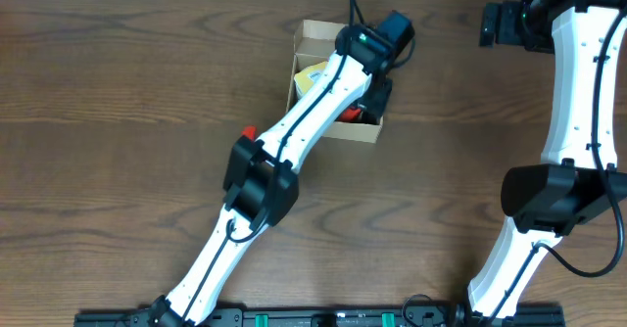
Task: Pack container
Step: 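Lower the roller into the box and open the left gripper, then withdraw the left gripper and move it over the red box cutter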
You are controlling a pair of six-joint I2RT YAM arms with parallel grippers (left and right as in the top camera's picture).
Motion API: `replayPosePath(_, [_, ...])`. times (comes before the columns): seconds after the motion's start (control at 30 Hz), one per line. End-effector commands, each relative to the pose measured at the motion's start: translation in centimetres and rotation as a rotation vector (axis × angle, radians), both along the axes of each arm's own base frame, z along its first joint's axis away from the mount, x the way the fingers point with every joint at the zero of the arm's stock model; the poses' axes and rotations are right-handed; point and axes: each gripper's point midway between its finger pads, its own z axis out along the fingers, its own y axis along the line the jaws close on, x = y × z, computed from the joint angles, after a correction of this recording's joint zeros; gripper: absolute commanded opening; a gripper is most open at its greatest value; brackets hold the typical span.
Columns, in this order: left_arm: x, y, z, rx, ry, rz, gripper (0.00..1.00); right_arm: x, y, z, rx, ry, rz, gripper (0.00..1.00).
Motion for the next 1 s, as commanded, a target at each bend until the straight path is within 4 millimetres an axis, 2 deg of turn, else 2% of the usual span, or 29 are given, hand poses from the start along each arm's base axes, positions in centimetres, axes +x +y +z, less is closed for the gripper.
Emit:
replayPosePath(0.0, [0.9,1.3,7.1,-0.032,-0.147,0.01,0.64,0.1,0.1,-0.3,0.004,0.006,-0.007,0.99])
replayPosePath(0.17, [0.3,3.3,11.8,-0.012,-0.234,0.036,0.64,0.1,0.1,-0.3,0.004,0.006,-0.007,0.99])
replayPosePath(0.3, [-0.7,7.3,13.6,0.13,-0.259,0.077,0.62,0.1,0.1,-0.3,0.004,0.006,-0.007,0.99])
replayPosePath(0.43, [-2.1,11.1,13.0,0.25,-0.181,0.109,0.55,0.1,0.1,-0.3,0.004,0.006,-0.007,0.99])
replayPosePath(0.53, [-3.0,13.7,12.4,0.304,-0.101,0.157,0.4,0.1,0.1,-0.3,0.004,0.006,-0.007,0.99])
replayPosePath(0.67, [-3.1,14.6,11.9,0.258,-0.035,0.142,0.39,0.1,0.1,-0.3,0.004,0.006,-0.007,1.0])
replayPosePath(0.83, [-3.2,16.0,13.0,0.238,-0.035,0.142,0.4,0.1,0.1,-0.3,0.004,0.006,-0.007,0.99])
replayPosePath(0.97, [-4.4,19.1,14.4,0.297,-0.045,0.172,0.4,0.1,0.1,-0.3,0.004,0.006,-0.007,0.99])
